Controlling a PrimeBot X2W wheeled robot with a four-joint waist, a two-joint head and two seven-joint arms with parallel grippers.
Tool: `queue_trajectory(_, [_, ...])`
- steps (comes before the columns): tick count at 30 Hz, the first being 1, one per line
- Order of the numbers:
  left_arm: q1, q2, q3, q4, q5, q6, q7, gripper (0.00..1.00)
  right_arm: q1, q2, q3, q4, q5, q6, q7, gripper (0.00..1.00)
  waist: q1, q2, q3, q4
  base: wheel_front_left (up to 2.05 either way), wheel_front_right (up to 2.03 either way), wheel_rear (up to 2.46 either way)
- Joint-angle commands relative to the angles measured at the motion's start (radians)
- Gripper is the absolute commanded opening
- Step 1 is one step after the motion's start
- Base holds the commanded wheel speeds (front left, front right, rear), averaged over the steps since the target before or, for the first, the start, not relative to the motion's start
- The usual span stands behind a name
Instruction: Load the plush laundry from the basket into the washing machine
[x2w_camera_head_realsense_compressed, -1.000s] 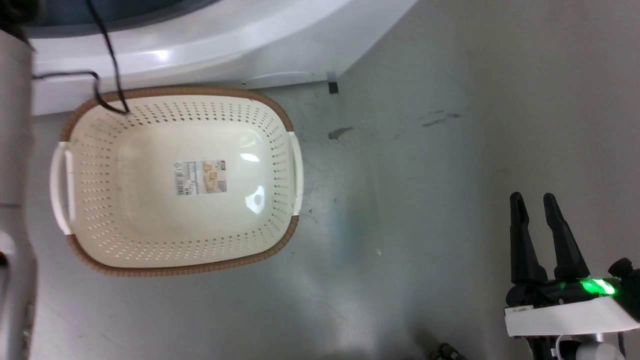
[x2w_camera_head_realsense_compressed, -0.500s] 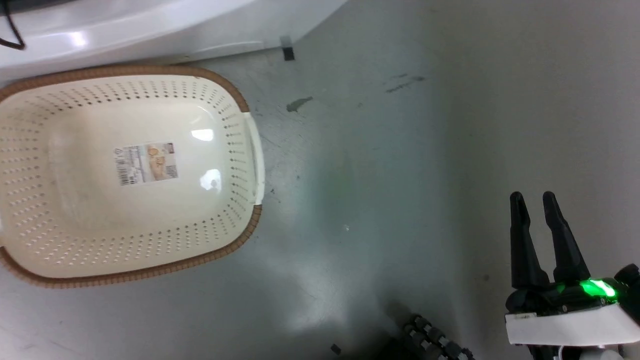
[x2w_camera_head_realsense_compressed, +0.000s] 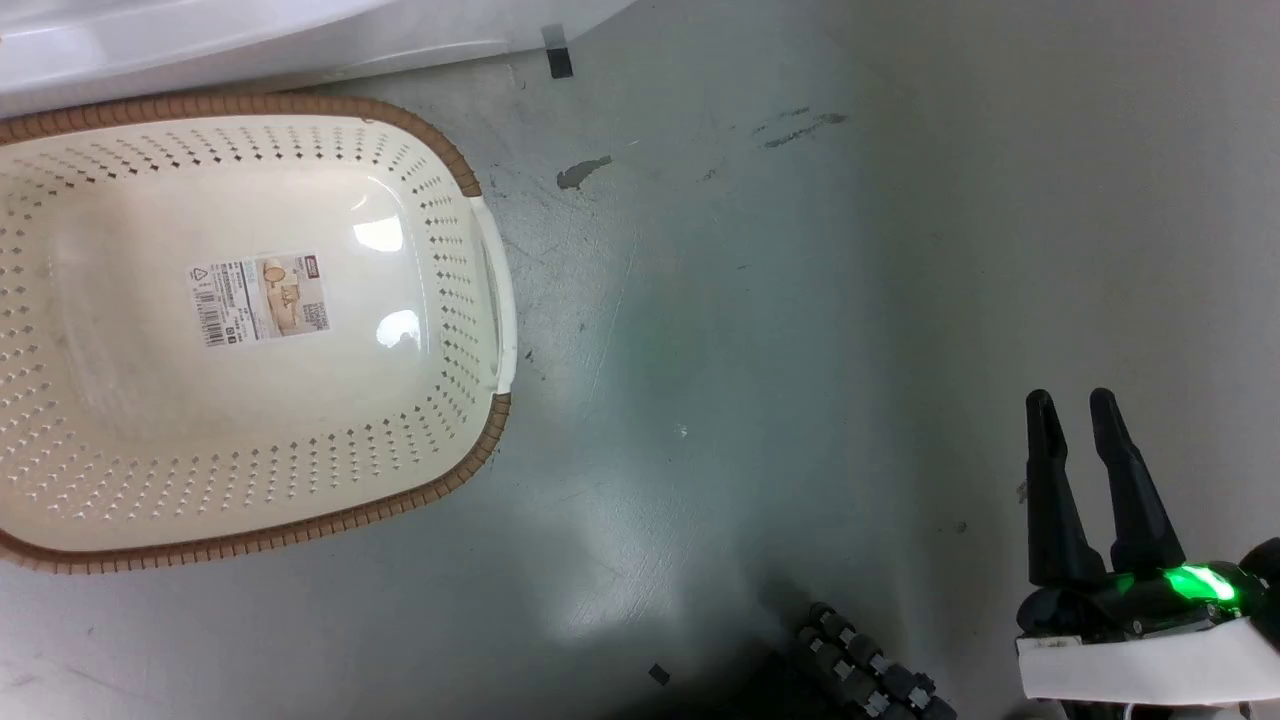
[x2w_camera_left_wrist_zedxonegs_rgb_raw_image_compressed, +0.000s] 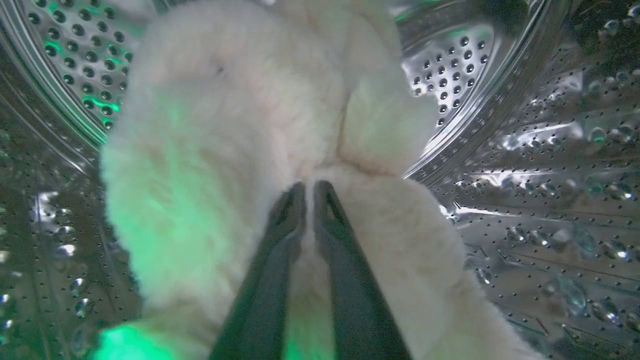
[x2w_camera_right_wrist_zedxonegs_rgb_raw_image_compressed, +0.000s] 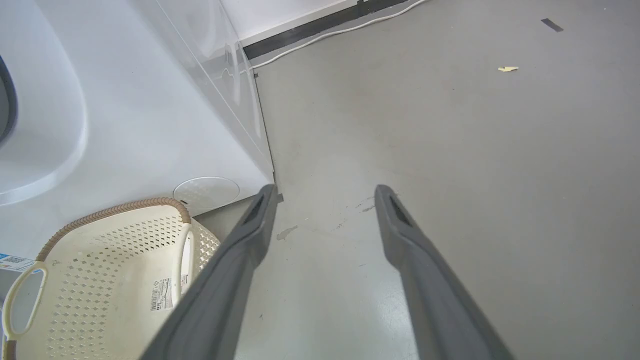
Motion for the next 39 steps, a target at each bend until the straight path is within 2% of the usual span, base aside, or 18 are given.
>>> queue_trajectory(1, [-0.020, 0.001, 0.006, 0.008, -0.009, -0.003, -0.007, 1.00, -0.010, 0.000, 0.004, 0.001, 0.007, -0.001, -0.004, 1.00, 0.0000, -0.0001, 0.002, 0.002, 0.00, 0.00, 0.00])
queue_trajectory(13, [0.070, -0.080, -0.004, 0.075, -0.064, -0.036, -0.070, 1.00, -0.069, 0.000, -0.034, 0.016, -0.039, -0.001, -0.004, 1.00, 0.0000, -0.0001, -0.078, 0.081, 0.00, 0.00, 0.00])
queue_trajectory(23, [0.279, -0.172, 0.005, 0.083, -0.128, -0.047, -0.146, 1.00, -0.095, 0.000, -0.060, 0.055, -0.104, -0.001, -0.004, 1.00, 0.0000, -0.0001, -0.227, 0.186, 0.00, 0.00, 0.00])
queue_trajectory(30, [0.461, -0.212, 0.016, 0.038, -0.148, -0.039, -0.165, 1.00, -0.075, 0.000, -0.061, 0.095, -0.153, -0.001, -0.004, 1.00, 0.0000, -0.0001, -0.364, 0.241, 0.00, 0.00, 0.00])
queue_trajectory(39, [0.718, -0.272, 0.045, -0.100, -0.153, -0.007, -0.168, 1.00, -0.026, 0.000, -0.056, 0.143, -0.227, -0.001, -0.004, 1.00, 0.0000, -0.0001, -0.529, 0.309, 0.00, 0.00, 0.00])
